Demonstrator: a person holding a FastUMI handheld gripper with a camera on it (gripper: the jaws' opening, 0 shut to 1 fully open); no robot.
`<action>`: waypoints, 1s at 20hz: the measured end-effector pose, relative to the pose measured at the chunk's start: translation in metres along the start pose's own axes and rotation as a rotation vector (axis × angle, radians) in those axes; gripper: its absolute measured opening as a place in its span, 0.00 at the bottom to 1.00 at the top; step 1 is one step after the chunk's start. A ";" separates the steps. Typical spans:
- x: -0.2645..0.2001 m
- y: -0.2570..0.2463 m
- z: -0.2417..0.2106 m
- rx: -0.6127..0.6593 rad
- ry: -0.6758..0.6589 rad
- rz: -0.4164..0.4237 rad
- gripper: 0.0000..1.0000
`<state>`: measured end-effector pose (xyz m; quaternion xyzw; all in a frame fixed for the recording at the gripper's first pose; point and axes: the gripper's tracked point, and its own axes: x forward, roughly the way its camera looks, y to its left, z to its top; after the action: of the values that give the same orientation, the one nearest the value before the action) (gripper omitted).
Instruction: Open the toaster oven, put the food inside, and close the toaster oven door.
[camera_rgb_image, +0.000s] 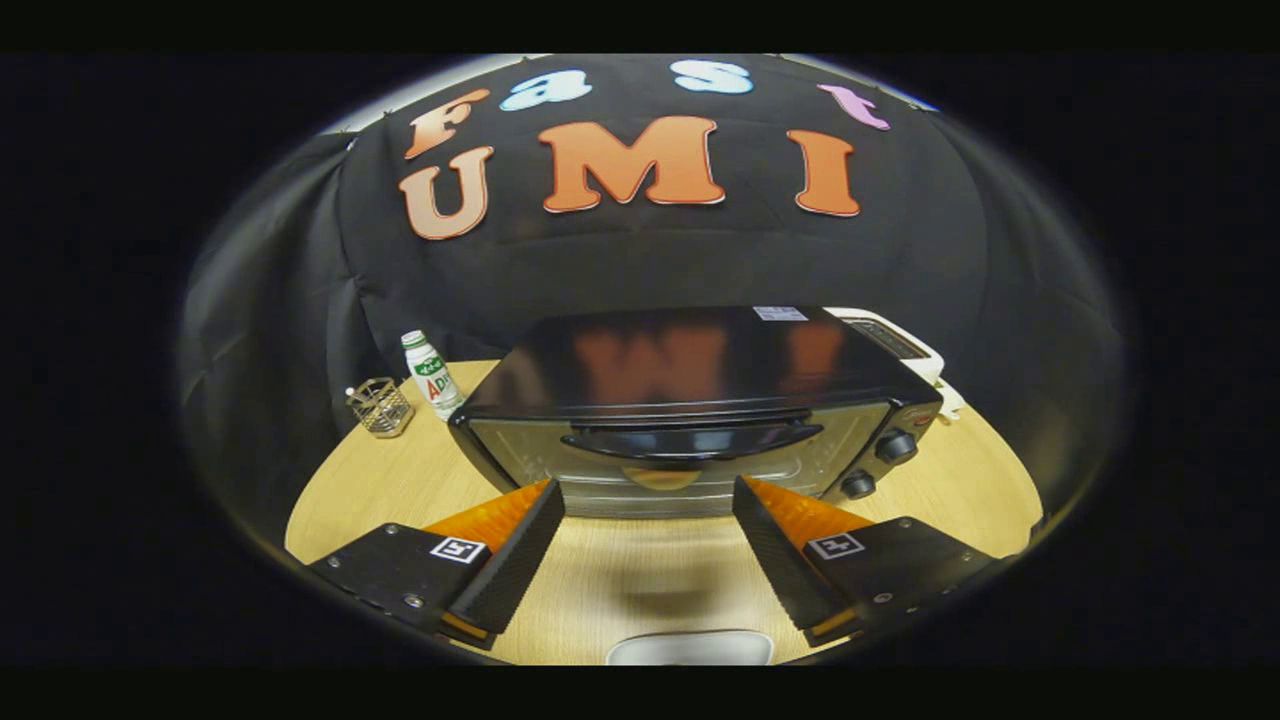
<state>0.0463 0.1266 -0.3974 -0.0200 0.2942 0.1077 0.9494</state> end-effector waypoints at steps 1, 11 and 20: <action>-0.002 -0.001 0.006 0.004 -0.008 0.000 1.00; -0.055 -0.031 0.128 -0.037 -0.214 -0.068 1.00; -0.134 -0.043 0.228 -0.072 -0.393 -0.094 1.00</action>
<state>0.0745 0.0818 -0.1343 -0.0461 0.0981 0.0756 0.9912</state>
